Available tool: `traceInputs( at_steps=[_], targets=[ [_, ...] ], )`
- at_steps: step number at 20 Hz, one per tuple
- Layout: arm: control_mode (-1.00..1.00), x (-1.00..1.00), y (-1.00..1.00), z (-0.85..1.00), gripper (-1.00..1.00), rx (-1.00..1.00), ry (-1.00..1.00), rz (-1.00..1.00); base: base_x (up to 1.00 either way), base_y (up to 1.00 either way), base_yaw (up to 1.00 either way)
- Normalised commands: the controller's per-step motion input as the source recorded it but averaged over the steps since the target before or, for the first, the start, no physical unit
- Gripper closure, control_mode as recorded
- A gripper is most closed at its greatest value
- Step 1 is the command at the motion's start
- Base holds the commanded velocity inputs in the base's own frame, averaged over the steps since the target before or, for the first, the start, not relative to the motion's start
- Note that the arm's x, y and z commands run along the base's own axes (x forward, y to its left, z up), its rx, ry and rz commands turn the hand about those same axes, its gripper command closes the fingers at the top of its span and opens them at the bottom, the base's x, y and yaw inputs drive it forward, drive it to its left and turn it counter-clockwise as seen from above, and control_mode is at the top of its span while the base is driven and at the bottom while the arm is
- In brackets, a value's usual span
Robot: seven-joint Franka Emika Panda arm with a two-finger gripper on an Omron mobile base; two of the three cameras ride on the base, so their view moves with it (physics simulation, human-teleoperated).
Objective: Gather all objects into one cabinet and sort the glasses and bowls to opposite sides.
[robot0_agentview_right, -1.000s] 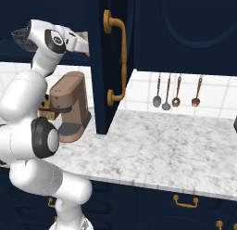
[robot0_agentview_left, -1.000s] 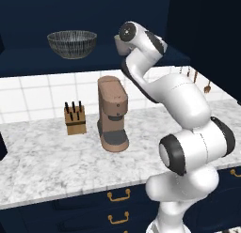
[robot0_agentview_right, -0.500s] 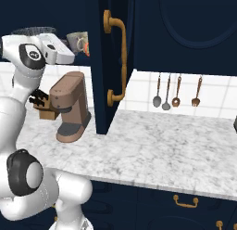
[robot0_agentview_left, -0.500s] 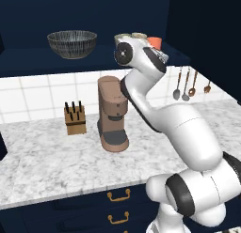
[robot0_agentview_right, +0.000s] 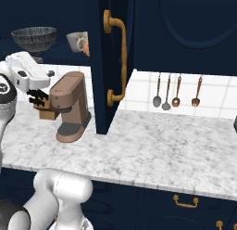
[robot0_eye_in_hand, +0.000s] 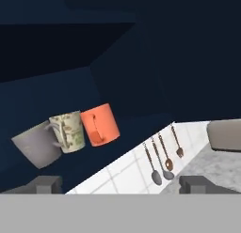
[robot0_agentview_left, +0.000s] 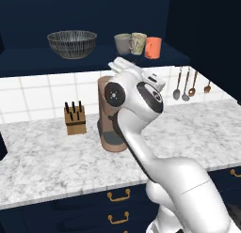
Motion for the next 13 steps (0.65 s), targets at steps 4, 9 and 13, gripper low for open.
traceInputs(
  at_steps=[4,9,13],
  targets=[
    [-1.0,-1.0,0.42,-0.24,-1.0,0.0,-0.11,0.03,0.0,0.0,0.0],
    [-1.0,-1.0,0.36,-0.22,-1.0,-0.01,-0.09,0.03,0.0,0.0,0.0],
    [-1.0,-1.0,0.33,-0.23,-1.0,-0.01,-0.09,0.02,0.0,0.0,0.0]
  ],
)
